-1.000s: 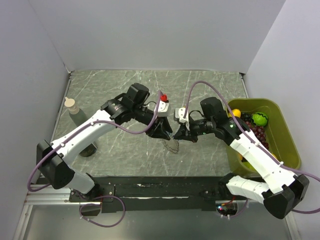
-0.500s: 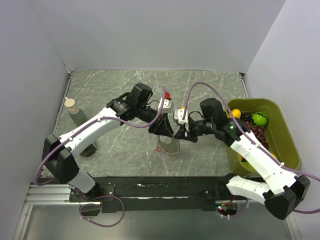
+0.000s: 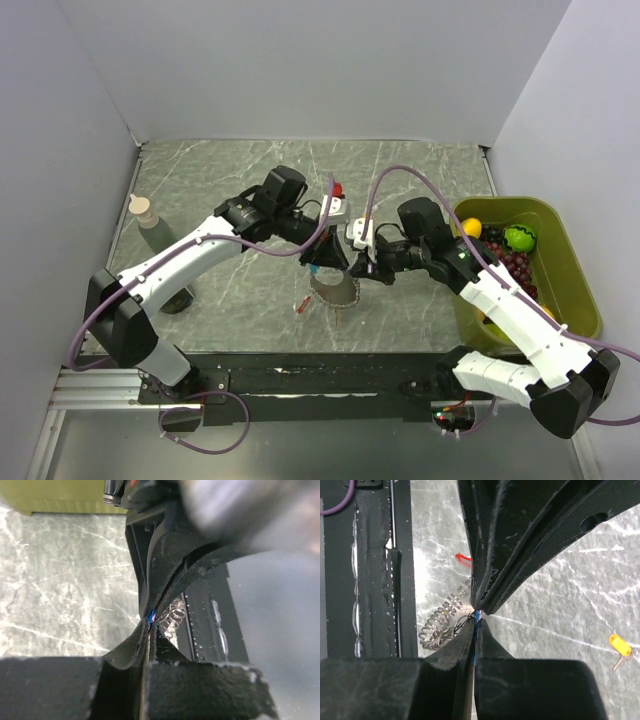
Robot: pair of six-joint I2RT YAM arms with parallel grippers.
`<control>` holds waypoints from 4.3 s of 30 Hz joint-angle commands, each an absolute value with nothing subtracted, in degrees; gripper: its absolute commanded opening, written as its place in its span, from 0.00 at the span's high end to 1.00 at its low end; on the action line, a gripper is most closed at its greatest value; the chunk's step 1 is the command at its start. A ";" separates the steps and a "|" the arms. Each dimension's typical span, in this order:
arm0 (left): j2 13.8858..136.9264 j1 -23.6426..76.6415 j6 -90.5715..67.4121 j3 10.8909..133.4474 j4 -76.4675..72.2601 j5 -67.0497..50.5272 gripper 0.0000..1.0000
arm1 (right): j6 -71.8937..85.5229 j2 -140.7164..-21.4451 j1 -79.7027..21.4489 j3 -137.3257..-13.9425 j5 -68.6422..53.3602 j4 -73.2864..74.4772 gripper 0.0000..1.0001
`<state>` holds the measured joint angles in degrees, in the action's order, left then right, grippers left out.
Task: Remove the keys from the keyring
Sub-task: Remove the key from the keyring.
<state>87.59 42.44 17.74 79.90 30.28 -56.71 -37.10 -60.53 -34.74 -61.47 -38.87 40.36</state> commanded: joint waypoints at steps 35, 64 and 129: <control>79.54 46.67 12.74 79.45 21.62 -37.77 0.53 | -26.10 -61.71 -23.64 -63.90 -52.92 33.31 1.00; 82.09 44.83 13.19 79.54 22.24 -40.08 0.44 | -32.25 -58.80 -27.95 -62.14 -48.16 35.42 1.00; 82.71 44.30 14.68 79.54 23.99 -52.20 0.99 | -33.83 -56.52 -28.92 -59.33 -37.44 33.22 0.84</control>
<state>85.23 43.97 15.40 78.78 25.02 -48.16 -31.22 -59.07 -29.12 -60.36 -41.52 36.36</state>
